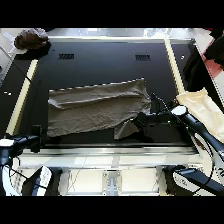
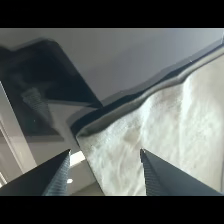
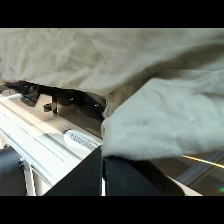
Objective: Fold the shirts.
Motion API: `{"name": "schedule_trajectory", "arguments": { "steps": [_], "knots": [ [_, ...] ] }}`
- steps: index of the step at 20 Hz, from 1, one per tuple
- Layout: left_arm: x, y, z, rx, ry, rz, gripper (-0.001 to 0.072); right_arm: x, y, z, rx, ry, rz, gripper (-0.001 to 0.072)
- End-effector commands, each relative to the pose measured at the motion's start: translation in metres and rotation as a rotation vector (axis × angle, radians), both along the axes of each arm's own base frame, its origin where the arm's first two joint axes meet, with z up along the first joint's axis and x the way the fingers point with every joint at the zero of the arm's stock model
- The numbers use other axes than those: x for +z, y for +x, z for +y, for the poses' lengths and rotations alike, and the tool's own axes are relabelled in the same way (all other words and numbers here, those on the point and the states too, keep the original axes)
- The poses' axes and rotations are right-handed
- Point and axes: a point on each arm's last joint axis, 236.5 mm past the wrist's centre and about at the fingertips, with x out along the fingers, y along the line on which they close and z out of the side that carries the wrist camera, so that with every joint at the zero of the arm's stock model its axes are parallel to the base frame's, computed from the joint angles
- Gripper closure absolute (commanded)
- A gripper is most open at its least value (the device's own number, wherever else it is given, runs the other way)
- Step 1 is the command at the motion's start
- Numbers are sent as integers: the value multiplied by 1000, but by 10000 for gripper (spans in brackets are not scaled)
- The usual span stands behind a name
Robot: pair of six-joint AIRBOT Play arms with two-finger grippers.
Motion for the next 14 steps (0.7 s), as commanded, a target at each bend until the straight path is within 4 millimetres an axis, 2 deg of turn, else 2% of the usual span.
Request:
{"name": "schedule_trajectory", "arguments": {
  "steps": [1,5,6,10,12,14],
  "knots": [
    [-6,-1,-2,-33,5,13,240,1,2,0,-8,1,-5,702],
    [-12,8,-8,-58,9,11,241,2,3,1,-11,7,-5,701],
    [-12,11,-10,-58,7,2,260,2,3,1,-12,8,-5,702],
    [-8,20,-9,-99,44,-33,702,8,4,2,-18,20,-16,702],
    [3,27,-9,-153,68,-64,698,16,5,2,-20,25,-41,702],
    [36,45,-2,-221,139,-148,698,32,8,-1,-7,10,-105,702]
  ]
}}
